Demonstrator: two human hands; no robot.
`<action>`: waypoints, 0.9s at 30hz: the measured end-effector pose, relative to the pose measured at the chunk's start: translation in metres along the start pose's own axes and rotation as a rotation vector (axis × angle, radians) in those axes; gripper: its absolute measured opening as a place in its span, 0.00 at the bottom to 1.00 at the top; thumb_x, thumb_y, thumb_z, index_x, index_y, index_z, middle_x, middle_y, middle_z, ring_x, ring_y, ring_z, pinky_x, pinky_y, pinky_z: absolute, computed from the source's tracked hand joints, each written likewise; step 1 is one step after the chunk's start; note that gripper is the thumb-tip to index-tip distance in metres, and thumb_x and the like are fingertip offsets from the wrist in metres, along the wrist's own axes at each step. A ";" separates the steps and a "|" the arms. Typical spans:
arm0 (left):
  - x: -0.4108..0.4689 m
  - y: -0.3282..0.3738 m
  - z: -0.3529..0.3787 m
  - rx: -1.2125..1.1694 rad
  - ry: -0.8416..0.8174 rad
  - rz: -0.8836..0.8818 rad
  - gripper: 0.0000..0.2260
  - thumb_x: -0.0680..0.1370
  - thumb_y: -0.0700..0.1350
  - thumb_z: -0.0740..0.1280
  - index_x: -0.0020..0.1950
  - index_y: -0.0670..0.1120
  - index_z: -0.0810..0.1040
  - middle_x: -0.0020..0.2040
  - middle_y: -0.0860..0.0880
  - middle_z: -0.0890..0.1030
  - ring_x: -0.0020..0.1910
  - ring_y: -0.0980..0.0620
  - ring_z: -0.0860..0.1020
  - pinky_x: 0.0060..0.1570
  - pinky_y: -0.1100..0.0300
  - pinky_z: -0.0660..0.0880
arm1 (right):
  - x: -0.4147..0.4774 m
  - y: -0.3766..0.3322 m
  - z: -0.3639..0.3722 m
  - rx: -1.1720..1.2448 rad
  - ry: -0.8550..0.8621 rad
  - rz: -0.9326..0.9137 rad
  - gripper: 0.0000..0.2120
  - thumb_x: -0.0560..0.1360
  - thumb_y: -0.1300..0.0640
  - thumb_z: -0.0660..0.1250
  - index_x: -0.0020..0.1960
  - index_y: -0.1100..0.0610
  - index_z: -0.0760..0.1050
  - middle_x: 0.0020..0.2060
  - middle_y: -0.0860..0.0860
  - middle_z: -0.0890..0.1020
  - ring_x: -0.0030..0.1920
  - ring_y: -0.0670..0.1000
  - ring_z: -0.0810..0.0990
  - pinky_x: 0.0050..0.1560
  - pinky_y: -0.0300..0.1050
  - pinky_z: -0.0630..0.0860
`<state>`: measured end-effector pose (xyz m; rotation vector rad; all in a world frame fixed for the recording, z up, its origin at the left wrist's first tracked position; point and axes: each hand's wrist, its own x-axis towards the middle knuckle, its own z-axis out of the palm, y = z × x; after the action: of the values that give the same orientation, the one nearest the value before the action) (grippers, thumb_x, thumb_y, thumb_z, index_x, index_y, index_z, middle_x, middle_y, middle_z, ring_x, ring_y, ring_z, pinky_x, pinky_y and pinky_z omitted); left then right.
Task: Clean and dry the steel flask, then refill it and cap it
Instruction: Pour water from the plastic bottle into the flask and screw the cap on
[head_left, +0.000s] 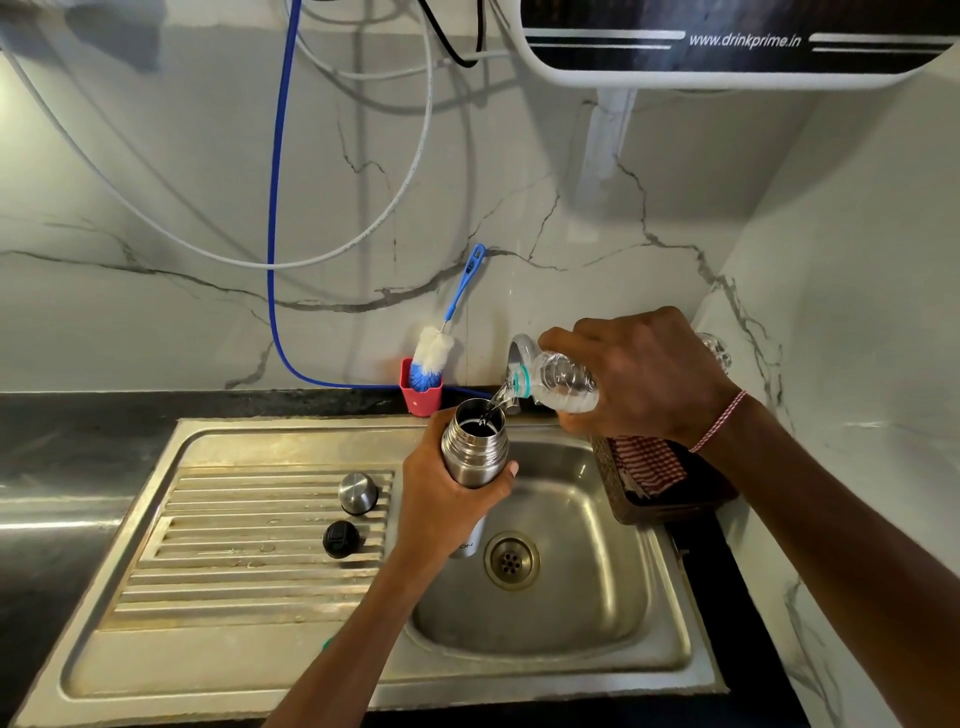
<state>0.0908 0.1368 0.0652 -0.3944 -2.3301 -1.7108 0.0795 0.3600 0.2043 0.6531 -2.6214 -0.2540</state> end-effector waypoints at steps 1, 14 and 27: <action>0.000 0.000 0.000 0.001 0.001 0.002 0.33 0.65 0.41 0.84 0.58 0.63 0.71 0.53 0.78 0.77 0.52 0.73 0.78 0.47 0.78 0.73 | 0.000 0.000 0.000 -0.002 -0.001 0.002 0.31 0.66 0.33 0.65 0.63 0.49 0.75 0.39 0.48 0.83 0.31 0.55 0.79 0.34 0.45 0.73; 0.001 0.002 -0.002 -0.012 0.011 -0.004 0.31 0.65 0.43 0.84 0.59 0.62 0.72 0.54 0.73 0.80 0.51 0.66 0.81 0.47 0.73 0.76 | 0.005 -0.002 -0.006 -0.038 -0.038 0.001 0.32 0.65 0.33 0.67 0.63 0.47 0.74 0.38 0.47 0.81 0.32 0.55 0.80 0.36 0.46 0.74; 0.003 0.001 -0.001 0.004 0.027 -0.011 0.31 0.65 0.43 0.85 0.58 0.62 0.72 0.50 0.64 0.81 0.50 0.69 0.80 0.46 0.75 0.75 | 0.006 0.004 -0.015 -0.069 -0.048 0.005 0.33 0.66 0.31 0.64 0.65 0.47 0.73 0.41 0.47 0.82 0.34 0.55 0.81 0.37 0.46 0.74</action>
<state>0.0888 0.1364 0.0675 -0.3566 -2.3208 -1.7054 0.0794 0.3590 0.2206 0.6249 -2.6470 -0.3610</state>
